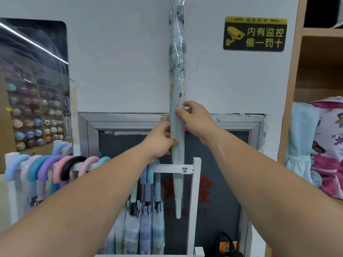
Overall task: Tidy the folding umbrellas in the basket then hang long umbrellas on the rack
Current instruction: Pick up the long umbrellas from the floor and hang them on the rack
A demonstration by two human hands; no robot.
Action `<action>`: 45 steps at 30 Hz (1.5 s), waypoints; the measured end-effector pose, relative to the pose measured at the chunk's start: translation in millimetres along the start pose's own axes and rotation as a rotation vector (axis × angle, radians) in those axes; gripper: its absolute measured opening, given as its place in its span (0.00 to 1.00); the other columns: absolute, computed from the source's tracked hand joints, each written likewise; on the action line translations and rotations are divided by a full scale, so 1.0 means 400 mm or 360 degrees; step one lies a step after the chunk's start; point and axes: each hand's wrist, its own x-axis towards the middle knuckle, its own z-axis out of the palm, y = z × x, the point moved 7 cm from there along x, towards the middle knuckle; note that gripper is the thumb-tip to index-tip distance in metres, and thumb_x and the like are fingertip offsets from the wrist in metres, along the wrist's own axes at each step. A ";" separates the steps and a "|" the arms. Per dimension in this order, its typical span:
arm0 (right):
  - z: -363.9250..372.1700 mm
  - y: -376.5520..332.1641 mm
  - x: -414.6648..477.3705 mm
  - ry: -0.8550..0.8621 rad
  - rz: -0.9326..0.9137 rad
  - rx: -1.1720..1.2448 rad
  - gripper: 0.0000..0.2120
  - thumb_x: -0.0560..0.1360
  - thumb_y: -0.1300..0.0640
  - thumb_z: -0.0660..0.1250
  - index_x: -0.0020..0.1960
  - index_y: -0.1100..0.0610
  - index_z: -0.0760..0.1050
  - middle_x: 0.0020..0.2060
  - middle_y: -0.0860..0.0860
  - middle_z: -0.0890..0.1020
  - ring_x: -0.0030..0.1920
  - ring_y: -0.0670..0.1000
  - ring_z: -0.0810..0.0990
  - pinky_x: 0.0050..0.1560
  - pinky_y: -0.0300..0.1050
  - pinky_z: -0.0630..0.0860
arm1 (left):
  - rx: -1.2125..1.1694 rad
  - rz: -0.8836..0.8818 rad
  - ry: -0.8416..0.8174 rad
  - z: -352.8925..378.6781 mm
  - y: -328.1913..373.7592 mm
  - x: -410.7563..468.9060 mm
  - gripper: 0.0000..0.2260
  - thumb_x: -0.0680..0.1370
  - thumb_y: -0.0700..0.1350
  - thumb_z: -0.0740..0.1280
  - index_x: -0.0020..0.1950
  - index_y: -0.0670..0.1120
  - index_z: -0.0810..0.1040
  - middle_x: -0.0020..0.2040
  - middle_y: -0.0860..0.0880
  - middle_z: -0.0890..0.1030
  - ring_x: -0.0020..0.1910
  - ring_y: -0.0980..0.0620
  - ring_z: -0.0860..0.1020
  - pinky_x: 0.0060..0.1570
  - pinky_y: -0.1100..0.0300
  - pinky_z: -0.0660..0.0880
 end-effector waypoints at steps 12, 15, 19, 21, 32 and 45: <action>0.058 0.098 -0.058 -0.0454 0.0132 -0.0140 0.17 0.77 0.58 0.70 0.64 0.54 0.72 0.53 0.56 0.83 0.51 0.56 0.85 0.47 0.61 0.84 | 0.0048 -0.0068 0.0068 -0.023 0.001 0.016 0.18 0.73 0.38 0.69 0.61 0.50 0.77 0.53 0.47 0.85 0.53 0.47 0.83 0.55 0.48 0.81; 0.076 0.121 -0.084 -0.0638 0.0190 -0.0072 0.17 0.78 0.61 0.68 0.65 0.54 0.71 0.54 0.57 0.83 0.53 0.56 0.85 0.49 0.61 0.83 | -0.0190 0.0044 0.0244 -0.053 0.051 0.040 0.14 0.72 0.43 0.68 0.57 0.48 0.78 0.53 0.46 0.85 0.54 0.45 0.83 0.59 0.42 0.79; 0.072 0.138 -0.104 -0.0727 0.0215 -0.0174 0.18 0.78 0.61 0.69 0.66 0.54 0.71 0.54 0.54 0.84 0.54 0.54 0.85 0.51 0.59 0.83 | -0.0244 0.0146 0.0256 -0.060 0.075 0.058 0.08 0.82 0.48 0.66 0.60 0.48 0.76 0.54 0.47 0.84 0.54 0.45 0.83 0.54 0.48 0.81; 0.067 0.136 -0.113 -0.0778 0.0165 -0.0351 0.16 0.78 0.59 0.69 0.65 0.54 0.72 0.52 0.51 0.84 0.52 0.54 0.84 0.51 0.57 0.83 | -0.0196 0.0151 0.0189 -0.053 0.066 0.054 0.07 0.82 0.47 0.66 0.60 0.49 0.76 0.54 0.48 0.85 0.53 0.47 0.84 0.51 0.50 0.81; -0.013 0.034 -0.047 -0.0183 0.0067 0.0057 0.13 0.78 0.48 0.68 0.61 0.50 0.77 0.52 0.47 0.84 0.53 0.49 0.83 0.52 0.46 0.79 | -0.0162 0.0111 0.0005 -0.005 -0.005 -0.005 0.10 0.80 0.41 0.70 0.58 0.52 0.78 0.48 0.49 0.87 0.46 0.50 0.86 0.37 0.57 0.81; 0.056 0.143 -0.072 -0.0419 0.0013 -0.0252 0.19 0.72 0.55 0.76 0.62 0.53 0.79 0.53 0.48 0.86 0.54 0.48 0.84 0.61 0.53 0.79 | 0.0065 -0.0034 -0.0029 -0.051 0.003 -0.003 0.21 0.73 0.45 0.72 0.65 0.53 0.75 0.55 0.50 0.85 0.53 0.48 0.84 0.53 0.48 0.80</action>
